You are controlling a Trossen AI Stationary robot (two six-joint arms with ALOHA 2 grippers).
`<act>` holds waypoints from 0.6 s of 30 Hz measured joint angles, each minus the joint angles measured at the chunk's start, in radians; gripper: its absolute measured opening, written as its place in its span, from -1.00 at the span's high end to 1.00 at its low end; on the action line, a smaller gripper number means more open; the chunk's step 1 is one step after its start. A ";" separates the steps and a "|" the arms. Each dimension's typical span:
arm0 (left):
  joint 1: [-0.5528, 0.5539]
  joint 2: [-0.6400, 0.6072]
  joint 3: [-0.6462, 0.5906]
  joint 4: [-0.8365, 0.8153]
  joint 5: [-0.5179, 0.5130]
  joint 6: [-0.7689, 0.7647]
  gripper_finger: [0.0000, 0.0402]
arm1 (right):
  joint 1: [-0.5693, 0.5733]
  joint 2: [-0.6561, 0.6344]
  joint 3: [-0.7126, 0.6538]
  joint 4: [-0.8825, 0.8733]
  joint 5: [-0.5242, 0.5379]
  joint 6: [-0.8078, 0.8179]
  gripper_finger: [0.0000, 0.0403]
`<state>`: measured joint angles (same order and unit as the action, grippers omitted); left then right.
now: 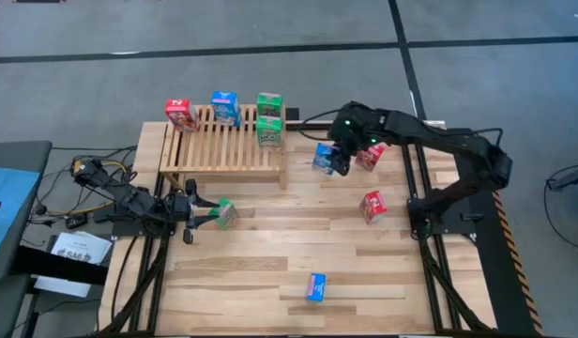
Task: Stack cereal on shelf
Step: Put the top blue cereal box on the shelf aligned with the blue cereal box
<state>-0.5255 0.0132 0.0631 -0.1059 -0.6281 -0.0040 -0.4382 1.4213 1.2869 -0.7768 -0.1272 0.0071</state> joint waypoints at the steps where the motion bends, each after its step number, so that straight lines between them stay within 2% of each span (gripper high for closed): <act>1: 0.000 0.000 0.000 0.000 0.000 0.000 0.31 | 0.013 -0.013 0.000 0.004 0.000 0.010 0.00; 8: 0.000 0.000 0.000 0.000 -0.005 0.000 0.31 | 0.129 -0.071 0.000 0.000 0.002 0.084 0.00; 18: 0.000 0.000 0.000 0.000 -0.006 0.000 0.31 | 0.319 -0.058 -0.001 0.065 0.002 0.185 0.00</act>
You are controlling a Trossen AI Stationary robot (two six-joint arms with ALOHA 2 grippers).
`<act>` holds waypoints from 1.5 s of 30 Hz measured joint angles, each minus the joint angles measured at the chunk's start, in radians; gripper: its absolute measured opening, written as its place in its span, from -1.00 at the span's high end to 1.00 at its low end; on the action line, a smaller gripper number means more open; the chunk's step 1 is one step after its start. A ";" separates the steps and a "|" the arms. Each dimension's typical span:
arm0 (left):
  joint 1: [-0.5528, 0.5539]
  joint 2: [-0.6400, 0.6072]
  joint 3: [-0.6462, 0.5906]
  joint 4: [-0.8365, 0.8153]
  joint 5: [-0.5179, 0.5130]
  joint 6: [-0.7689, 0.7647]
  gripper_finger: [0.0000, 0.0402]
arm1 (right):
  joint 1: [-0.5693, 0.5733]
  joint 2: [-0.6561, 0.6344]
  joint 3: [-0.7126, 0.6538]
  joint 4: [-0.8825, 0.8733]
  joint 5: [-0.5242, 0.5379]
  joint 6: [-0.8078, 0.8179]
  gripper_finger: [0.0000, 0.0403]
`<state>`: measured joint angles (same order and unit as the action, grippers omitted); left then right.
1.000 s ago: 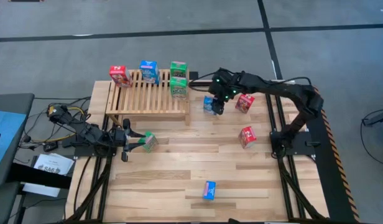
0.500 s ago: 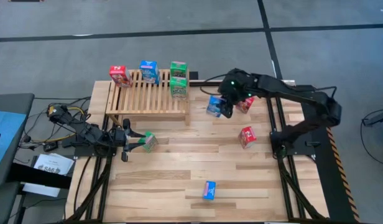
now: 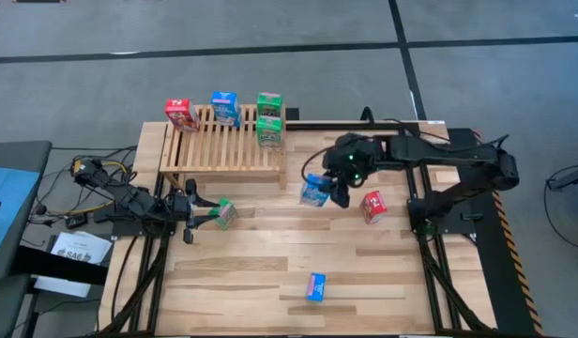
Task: Stack cereal on shelf
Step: Put the top blue cereal box on the shelf aligned with the blue cereal box
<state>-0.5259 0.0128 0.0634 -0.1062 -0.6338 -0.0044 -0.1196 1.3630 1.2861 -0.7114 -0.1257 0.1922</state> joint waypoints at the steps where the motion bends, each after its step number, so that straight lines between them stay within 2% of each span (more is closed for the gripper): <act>1: 0.000 0.000 0.000 0.000 0.000 0.000 0.31 | 0.019 0.000 0.000 0.025 0.000 0.011 0.00; 12: 0.000 0.000 0.000 0.000 -0.003 0.008 0.31 | 0.183 0.058 0.003 0.296 0.030 0.030 0.00; 20: 0.000 0.002 0.000 0.001 -0.038 0.008 0.31 | 0.246 0.112 0.004 0.406 0.052 0.047 0.00; 23: 0.000 0.005 -0.001 0.003 -0.045 0.000 0.31 | 0.253 0.123 -0.003 0.396 0.065 0.047 0.00; 25: 0.000 0.005 -0.001 0.005 -0.046 0.006 0.28 | 0.257 0.146 0.005 0.457 0.075 0.047 0.00; 29: 0.000 0.006 -0.001 0.007 -0.044 0.016 0.09 | 0.256 0.177 0.001 0.509 0.076 0.047 0.00; 39: 0.000 0.008 -0.001 0.007 -0.034 0.052 -0.73 | 0.255 0.240 -0.003 0.652 0.076 0.045 0.00; 45: 0.000 0.007 -0.001 0.005 -0.029 0.043 -0.95 | 0.254 0.290 0.002 0.739 0.075 0.026 0.00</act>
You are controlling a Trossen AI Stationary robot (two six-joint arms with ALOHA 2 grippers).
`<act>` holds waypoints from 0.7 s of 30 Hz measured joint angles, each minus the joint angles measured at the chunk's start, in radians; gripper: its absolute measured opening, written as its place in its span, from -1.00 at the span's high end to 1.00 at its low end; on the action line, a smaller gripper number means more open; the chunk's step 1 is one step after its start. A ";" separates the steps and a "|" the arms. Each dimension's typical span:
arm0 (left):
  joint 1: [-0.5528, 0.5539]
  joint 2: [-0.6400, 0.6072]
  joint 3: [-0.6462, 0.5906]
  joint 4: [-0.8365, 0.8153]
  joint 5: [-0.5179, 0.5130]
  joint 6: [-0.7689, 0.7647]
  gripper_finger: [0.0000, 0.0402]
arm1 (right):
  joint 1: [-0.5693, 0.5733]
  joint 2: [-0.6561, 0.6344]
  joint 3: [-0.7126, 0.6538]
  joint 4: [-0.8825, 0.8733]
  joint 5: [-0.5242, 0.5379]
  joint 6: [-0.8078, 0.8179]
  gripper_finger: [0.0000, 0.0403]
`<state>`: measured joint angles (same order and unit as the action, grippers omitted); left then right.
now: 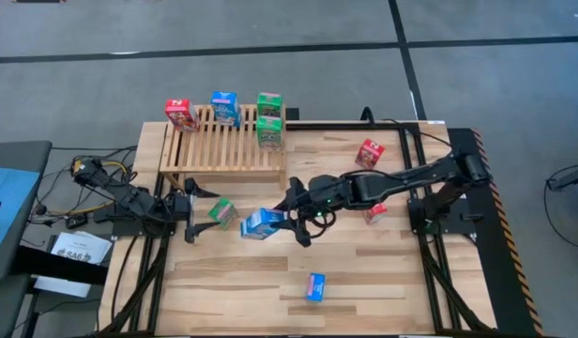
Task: Stack cereal on shelf
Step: Put the top blue cereal box on the shelf aligned with the blue cereal box
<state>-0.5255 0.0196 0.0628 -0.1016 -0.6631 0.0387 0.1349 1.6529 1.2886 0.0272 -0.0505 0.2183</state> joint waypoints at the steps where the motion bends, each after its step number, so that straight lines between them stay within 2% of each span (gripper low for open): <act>1: 0.000 0.000 0.000 -0.001 0.000 0.004 -0.96 | 0.000 0.012 0.002 0.017 0.000 -0.015 0.00; 7: 0.000 0.001 0.000 -0.002 -0.005 -0.015 -0.97 | -0.008 0.073 0.021 0.030 -0.001 -0.069 0.00; 15: 0.000 0.001 0.001 -0.004 -0.026 -0.024 -0.97 | -0.041 0.184 0.116 0.041 -0.003 -0.070 0.00; 21: 0.000 0.000 -0.003 0.029 -0.013 -0.098 -0.97 | -0.053 0.183 0.135 0.014 -0.003 -0.069 0.00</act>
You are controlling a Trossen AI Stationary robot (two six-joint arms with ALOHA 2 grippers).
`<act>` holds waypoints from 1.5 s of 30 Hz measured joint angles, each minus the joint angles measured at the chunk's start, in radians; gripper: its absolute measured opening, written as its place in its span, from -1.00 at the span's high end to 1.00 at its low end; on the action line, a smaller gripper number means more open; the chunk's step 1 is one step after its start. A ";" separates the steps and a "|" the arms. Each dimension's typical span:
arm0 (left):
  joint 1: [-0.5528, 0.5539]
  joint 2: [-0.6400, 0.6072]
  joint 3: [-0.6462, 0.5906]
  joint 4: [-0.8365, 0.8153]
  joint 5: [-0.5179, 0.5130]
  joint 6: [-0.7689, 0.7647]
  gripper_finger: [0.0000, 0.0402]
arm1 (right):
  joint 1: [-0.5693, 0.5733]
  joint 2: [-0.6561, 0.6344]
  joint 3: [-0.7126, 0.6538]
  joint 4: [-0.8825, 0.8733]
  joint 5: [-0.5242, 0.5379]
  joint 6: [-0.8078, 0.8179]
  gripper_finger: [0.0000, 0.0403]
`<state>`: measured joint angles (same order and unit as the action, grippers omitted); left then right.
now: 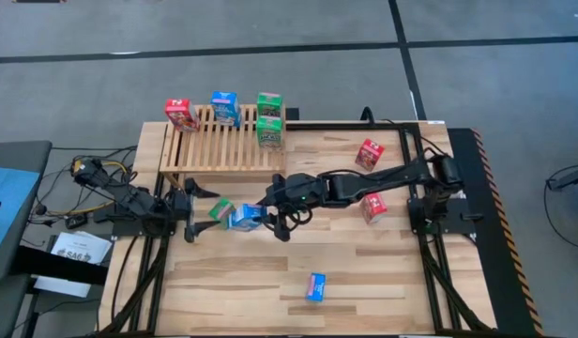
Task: Stack cereal on shelf
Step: Put the top blue cereal box on the shelf aligned with the blue cereal box
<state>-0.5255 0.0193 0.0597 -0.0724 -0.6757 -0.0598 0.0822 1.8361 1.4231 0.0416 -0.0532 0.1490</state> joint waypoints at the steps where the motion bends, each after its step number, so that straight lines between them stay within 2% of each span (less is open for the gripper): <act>1: 0.000 0.000 0.000 0.011 0.009 -0.027 -0.97 | 0.000 -0.003 -0.001 -0.007 0.000 0.000 0.00; 6: 0.000 0.000 0.000 0.081 0.016 -0.148 -0.97 | -0.002 -0.013 -0.001 0.001 0.000 -0.002 0.00; 12: 0.000 0.000 0.000 0.194 0.043 -0.206 -0.97 | -0.013 -0.012 -0.001 -0.007 0.000 0.000 0.00; 22: 0.000 0.032 0.060 0.217 0.067 -0.100 -0.97 | -0.013 -0.012 -0.001 -0.004 0.000 0.000 0.00; 34: 0.000 0.283 0.179 0.218 0.065 -0.079 -0.97 | -0.013 -0.012 0.023 -0.008 0.000 -0.001 0.00; 38: 0.000 0.363 0.192 0.222 0.052 -0.147 -0.97 | -0.013 -0.011 0.023 -0.012 0.000 -0.001 0.00; 41: 0.000 0.414 0.193 0.222 -0.005 -0.201 -0.97 | -0.013 -0.011 0.023 -0.012 0.000 0.000 0.00; 45: 0.000 0.472 0.193 0.227 -0.028 -0.325 -0.97 | -0.013 -0.011 0.023 -0.011 0.000 0.000 0.00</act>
<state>-0.5259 0.4915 0.2531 0.1543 -0.7036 -0.3843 0.0692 1.8248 1.4464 0.0303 -0.0530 0.1486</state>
